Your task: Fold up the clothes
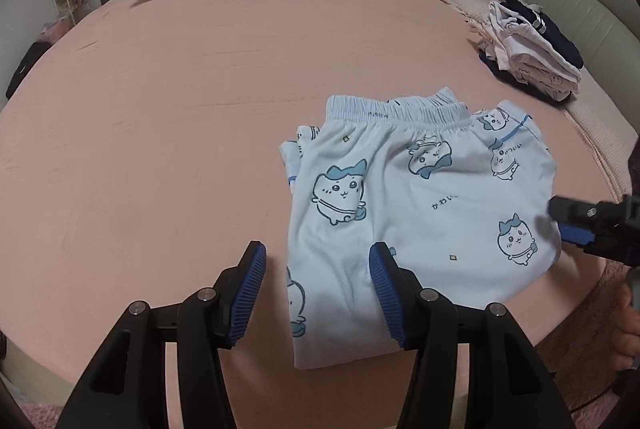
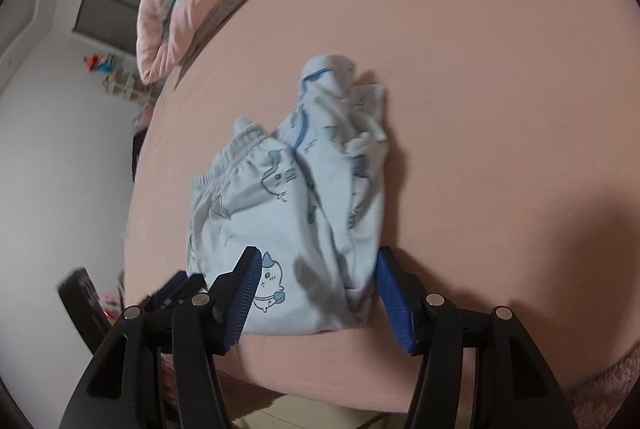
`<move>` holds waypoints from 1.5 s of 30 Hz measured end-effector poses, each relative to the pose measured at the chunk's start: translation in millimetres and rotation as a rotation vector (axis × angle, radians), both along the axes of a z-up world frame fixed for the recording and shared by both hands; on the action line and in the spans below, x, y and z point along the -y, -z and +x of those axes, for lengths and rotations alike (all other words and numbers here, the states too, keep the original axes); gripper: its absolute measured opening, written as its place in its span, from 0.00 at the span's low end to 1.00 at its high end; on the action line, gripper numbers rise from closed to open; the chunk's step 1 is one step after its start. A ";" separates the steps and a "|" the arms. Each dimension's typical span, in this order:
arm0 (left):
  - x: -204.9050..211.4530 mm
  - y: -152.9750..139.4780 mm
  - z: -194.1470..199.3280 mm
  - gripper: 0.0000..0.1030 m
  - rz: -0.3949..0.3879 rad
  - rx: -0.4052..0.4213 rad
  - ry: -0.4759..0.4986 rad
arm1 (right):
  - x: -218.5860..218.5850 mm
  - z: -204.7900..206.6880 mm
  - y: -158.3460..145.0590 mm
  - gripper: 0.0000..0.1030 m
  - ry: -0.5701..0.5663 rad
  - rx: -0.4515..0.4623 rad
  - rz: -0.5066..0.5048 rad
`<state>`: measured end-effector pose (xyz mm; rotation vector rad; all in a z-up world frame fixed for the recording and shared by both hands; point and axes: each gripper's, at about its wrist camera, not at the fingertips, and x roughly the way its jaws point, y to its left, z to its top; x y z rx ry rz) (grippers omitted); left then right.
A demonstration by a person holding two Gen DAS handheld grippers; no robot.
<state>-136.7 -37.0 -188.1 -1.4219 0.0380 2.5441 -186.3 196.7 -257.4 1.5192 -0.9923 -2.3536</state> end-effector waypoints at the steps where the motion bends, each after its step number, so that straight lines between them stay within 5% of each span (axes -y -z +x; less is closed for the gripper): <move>1: 1.0 0.4 -0.1 0.49 -0.001 0.003 -0.002 | 3.9 -3.9 1.9 0.61 -0.017 0.004 0.025; 3: 3.0 1.3 -0.4 0.49 -0.002 0.010 -0.006 | 13.0 -9.4 3.9 0.61 -0.042 -0.019 0.089; 6: 6.0 2.6 -0.8 0.49 -0.004 0.021 -0.011 | 28.9 -15.0 -6.1 0.15 -0.086 -0.067 0.218; 9: 14.5 0.5 -0.3 0.49 0.022 0.019 -0.029 | 40.4 -17.0 -23.3 0.13 -0.125 -0.132 0.265; 16: 39.8 -7.8 1.8 0.49 0.113 0.004 -0.084 | 110.7 -25.9 -83.5 0.13 -0.378 -0.342 0.350; 20: 54.2 -12.6 3.0 0.49 0.165 -0.004 -0.115 | 147.1 -37.2 -51.5 0.13 -0.486 -0.261 0.358; 23: 59.3 -14.5 0.8 0.49 0.217 -0.003 -0.124 | 142.7 -46.0 -18.9 0.16 -0.472 -0.156 0.230; 27: 39.0 -15.7 -11.3 0.49 0.267 -0.012 -0.090 | 129.6 -43.3 -32.6 0.34 -0.469 -0.170 0.131; 30: 26.4 -19.2 -12.9 0.49 0.279 -0.031 -0.052 | 112.7 -33.3 -51.6 0.45 -0.446 -0.223 0.098; 36: -5.1 -23.4 -16.0 0.49 0.262 -0.053 0.047 | 58.9 -4.1 -69.0 0.46 -0.292 -0.208 0.087; 41: -38.7 -19.3 -16.0 0.49 0.231 -0.028 0.143 | -8.1 -5.6 -39.8 0.46 -0.029 -0.035 -0.051; 45: -63.2 -8.9 -20.5 0.49 0.158 -0.005 0.176 | -42.2 -6.7 -14.6 0.46 0.064 0.050 -0.217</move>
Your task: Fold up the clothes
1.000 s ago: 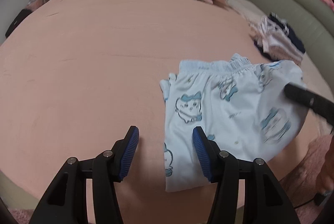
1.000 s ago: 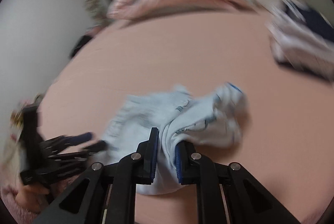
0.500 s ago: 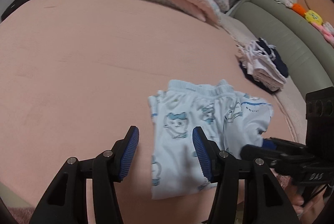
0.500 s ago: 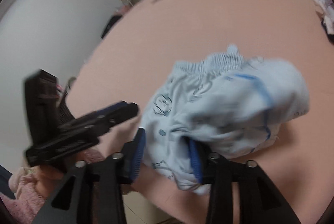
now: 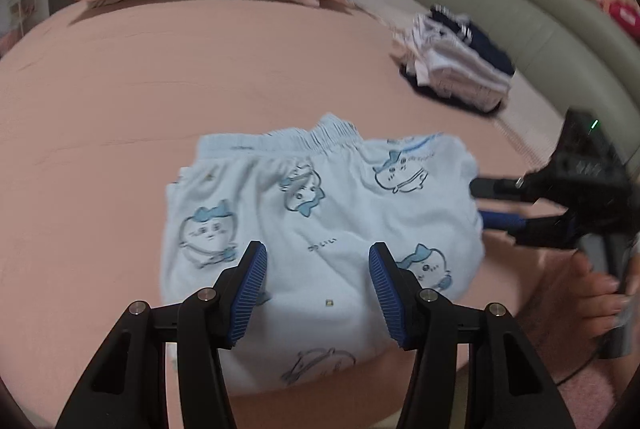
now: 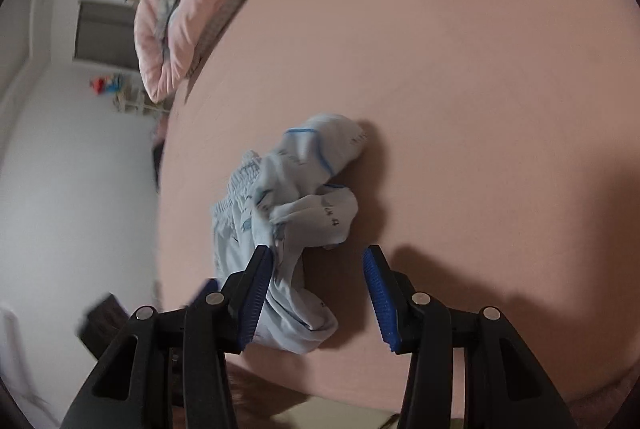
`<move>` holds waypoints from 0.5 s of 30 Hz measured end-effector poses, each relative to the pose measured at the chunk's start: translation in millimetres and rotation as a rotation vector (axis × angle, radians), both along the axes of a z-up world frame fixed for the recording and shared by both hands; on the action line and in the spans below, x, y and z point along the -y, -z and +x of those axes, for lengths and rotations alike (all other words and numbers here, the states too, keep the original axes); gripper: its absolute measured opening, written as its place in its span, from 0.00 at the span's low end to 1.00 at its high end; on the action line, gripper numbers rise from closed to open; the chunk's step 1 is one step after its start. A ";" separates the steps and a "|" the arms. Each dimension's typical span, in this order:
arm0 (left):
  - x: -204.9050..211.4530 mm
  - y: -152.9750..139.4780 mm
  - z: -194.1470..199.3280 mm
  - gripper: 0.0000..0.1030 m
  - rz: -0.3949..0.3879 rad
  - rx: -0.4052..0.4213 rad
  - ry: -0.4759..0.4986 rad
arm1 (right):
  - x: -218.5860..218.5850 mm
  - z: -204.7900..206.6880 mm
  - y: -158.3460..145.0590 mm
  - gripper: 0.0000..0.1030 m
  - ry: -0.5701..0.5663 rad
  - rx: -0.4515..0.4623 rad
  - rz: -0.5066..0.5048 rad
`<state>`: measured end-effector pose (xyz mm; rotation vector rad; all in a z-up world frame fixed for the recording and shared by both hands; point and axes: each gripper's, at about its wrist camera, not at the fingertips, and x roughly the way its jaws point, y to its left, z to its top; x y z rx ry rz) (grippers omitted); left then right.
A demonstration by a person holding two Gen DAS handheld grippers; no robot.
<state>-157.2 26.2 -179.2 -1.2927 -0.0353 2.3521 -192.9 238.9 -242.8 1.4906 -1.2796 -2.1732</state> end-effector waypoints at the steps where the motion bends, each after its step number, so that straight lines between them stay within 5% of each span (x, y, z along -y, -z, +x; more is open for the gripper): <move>1: -3.7 3.5 -2.1 0.49 -0.017 0.010 0.002 | 1.1 -2.4 -1.0 0.53 0.008 -0.005 0.019; 3: -11.1 10.5 -6.4 0.49 -0.051 0.030 0.007 | 3.9 -10.2 1.4 0.67 -0.010 -0.019 0.052; 8: -24.2 19.9 -14.7 0.49 -0.102 0.057 0.024 | 27.1 -56.7 32.0 0.69 -0.128 -0.043 0.004; 12: -19.2 17.9 -14.3 0.49 -0.085 0.057 0.034 | 28.1 -71.4 21.3 0.47 -0.117 -0.138 0.016; 15: -3.3 10.5 -12.3 0.49 -0.002 0.068 0.018 | 41.4 -74.3 6.4 0.47 -0.191 -0.197 -0.006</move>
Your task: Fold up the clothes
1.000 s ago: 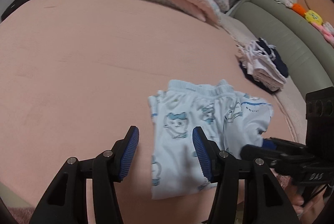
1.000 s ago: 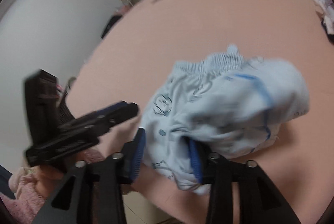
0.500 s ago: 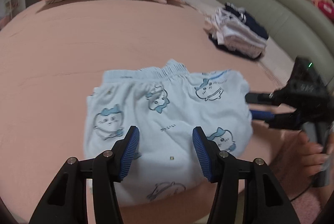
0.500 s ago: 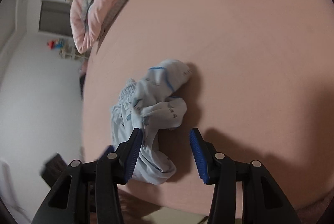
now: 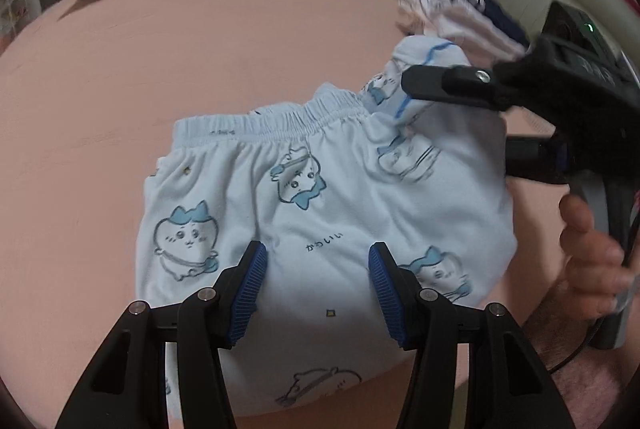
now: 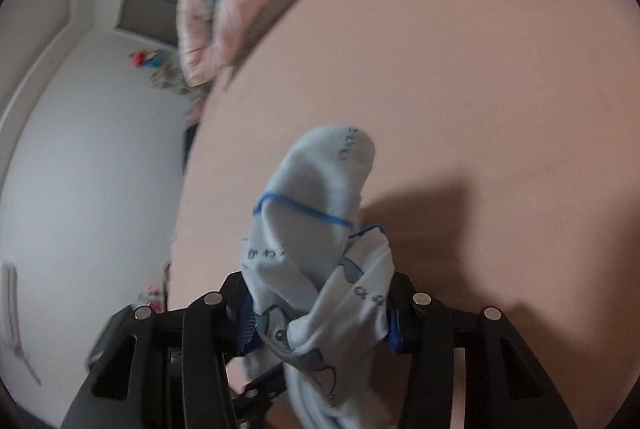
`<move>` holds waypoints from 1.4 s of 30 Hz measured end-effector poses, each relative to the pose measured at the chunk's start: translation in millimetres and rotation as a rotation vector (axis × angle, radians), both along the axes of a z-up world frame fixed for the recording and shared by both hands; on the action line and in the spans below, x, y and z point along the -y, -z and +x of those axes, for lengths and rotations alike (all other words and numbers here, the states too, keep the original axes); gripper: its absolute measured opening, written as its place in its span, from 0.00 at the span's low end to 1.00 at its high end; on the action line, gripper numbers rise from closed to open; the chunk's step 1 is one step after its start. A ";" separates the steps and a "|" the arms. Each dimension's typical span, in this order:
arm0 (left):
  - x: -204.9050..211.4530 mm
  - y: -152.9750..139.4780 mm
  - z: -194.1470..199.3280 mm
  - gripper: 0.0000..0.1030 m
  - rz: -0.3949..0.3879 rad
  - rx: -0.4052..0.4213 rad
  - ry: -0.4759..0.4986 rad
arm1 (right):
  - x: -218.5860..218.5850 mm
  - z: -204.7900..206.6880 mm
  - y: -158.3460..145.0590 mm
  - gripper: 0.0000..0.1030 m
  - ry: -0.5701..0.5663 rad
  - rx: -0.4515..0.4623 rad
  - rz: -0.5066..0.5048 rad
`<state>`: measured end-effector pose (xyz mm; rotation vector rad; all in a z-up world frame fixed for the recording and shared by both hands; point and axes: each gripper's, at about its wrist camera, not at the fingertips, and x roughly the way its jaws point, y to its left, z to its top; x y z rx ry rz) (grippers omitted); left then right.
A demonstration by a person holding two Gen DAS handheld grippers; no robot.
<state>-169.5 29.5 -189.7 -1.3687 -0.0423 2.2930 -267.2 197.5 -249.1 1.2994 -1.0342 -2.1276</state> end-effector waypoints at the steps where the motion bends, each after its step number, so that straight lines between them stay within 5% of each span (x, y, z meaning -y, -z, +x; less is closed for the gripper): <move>1: 6.7 -3.4 0.7 0.49 0.044 0.005 -0.005 | 5.4 -0.4 -5.4 0.47 -0.032 -0.018 -0.009; 8: 19.2 -10.8 0.9 0.49 0.256 0.066 0.011 | 26.0 8.2 26.8 0.49 -0.108 0.121 -0.168; 12: 8.9 -11.4 -0.7 0.49 0.325 0.099 0.036 | 20.6 5.0 21.9 0.62 -0.114 0.105 -0.224; 15: 1.3 -11.9 -2.0 0.49 0.374 0.123 0.054 | 16.8 5.3 21.0 0.63 -0.106 0.101 -0.244; 22: -21.6 -13.0 -19.4 0.53 0.332 0.102 0.003 | 18.9 16.5 1.6 0.73 -0.180 0.045 -0.190; 24: -22.8 -15.3 -18.2 0.44 0.336 0.074 0.009 | 19.2 19.1 -4.2 0.75 -0.181 0.024 -0.158; 26: -14.0 -13.8 -16.8 0.21 0.330 0.068 -0.001 | 16.0 21.9 -8.6 0.75 -0.167 0.009 -0.141; 31: 11.0 -9.1 -20.4 0.12 0.313 0.081 -0.063 | -19.4 25.0 -5.6 0.75 -0.045 -0.006 -0.298; 39: 72.4 -12.8 -24.0 0.12 0.420 0.133 -0.106 | -21.4 39.7 -0.6 0.75 0.038 0.035 0.084; 42: 91.2 7.9 -33.7 0.19 0.359 0.229 -0.158 | 5.5 40.2 -7.0 0.75 -0.022 -0.015 0.250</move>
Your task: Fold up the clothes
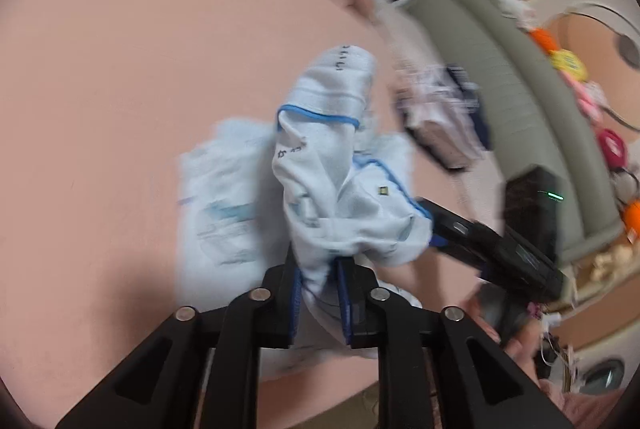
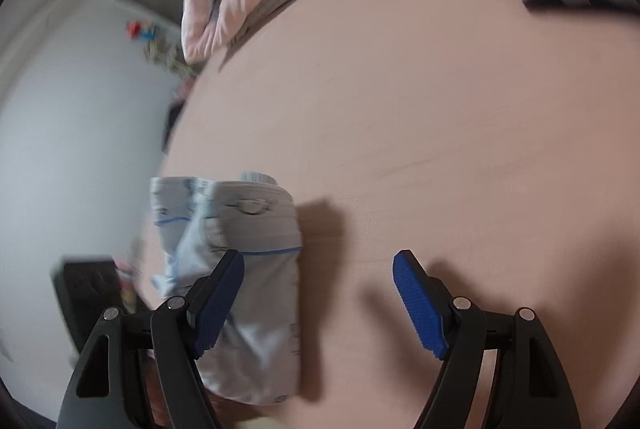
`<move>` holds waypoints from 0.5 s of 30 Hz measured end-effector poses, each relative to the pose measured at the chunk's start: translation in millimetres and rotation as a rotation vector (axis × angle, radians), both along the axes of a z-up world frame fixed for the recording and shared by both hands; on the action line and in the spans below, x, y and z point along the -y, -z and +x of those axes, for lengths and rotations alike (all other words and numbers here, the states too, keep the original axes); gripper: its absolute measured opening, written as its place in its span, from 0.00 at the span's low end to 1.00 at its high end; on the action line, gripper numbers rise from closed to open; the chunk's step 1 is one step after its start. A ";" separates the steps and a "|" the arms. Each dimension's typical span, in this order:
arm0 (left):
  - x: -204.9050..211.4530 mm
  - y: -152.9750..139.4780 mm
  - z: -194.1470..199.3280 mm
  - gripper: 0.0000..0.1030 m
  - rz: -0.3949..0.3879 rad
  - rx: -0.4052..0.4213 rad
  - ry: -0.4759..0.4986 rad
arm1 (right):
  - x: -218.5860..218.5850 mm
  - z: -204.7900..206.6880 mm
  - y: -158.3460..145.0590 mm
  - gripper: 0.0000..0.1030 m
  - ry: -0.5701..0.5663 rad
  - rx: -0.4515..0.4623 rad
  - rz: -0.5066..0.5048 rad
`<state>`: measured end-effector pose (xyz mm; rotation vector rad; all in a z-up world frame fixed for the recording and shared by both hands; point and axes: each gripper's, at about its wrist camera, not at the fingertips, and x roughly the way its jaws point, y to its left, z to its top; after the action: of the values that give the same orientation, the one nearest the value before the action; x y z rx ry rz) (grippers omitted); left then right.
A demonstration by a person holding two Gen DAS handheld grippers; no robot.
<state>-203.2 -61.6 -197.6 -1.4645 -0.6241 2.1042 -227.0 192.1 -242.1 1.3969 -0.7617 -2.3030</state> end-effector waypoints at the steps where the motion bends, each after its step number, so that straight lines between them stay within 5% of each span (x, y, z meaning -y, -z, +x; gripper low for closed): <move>1: 4.8 6.5 -3.3 0.24 -0.041 0.036 -0.012 | 12.1 0.4 0.5 0.75 -0.043 -0.009 0.042; 4: 16.4 5.0 -6.5 0.28 -0.046 0.035 -0.021 | 49.5 3.0 11.4 0.75 -0.160 0.007 0.159; 9: 10.1 -7.9 -1.1 0.33 -0.168 -0.047 0.019 | 77.1 17.7 18.9 0.75 -0.231 -0.021 0.306; 15: 0.3 -17.5 6.0 0.33 -0.292 -0.129 0.071 | 90.4 19.4 17.6 0.75 -0.269 -0.055 0.322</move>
<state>-197.2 -61.9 -180.1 -1.4606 -0.2190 2.2836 -207.5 101.6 -259.8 1.4556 -0.1736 -2.3047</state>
